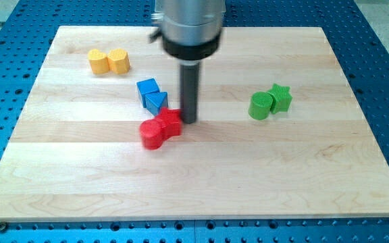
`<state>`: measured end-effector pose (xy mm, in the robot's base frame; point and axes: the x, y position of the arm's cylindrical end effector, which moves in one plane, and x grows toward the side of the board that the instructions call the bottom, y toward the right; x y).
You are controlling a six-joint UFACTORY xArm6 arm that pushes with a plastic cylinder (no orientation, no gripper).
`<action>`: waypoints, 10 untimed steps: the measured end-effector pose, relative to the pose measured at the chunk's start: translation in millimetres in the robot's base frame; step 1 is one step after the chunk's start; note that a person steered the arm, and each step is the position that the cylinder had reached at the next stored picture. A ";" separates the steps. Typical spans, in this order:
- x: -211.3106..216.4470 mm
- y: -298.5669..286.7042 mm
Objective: Place the red blocks bottom of the yellow blocks
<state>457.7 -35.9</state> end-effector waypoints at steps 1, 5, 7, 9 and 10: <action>35.3 -79.0; 41.2 -114.2; 58.5 -119.2; 51.1 -100.4; 18.3 -83.4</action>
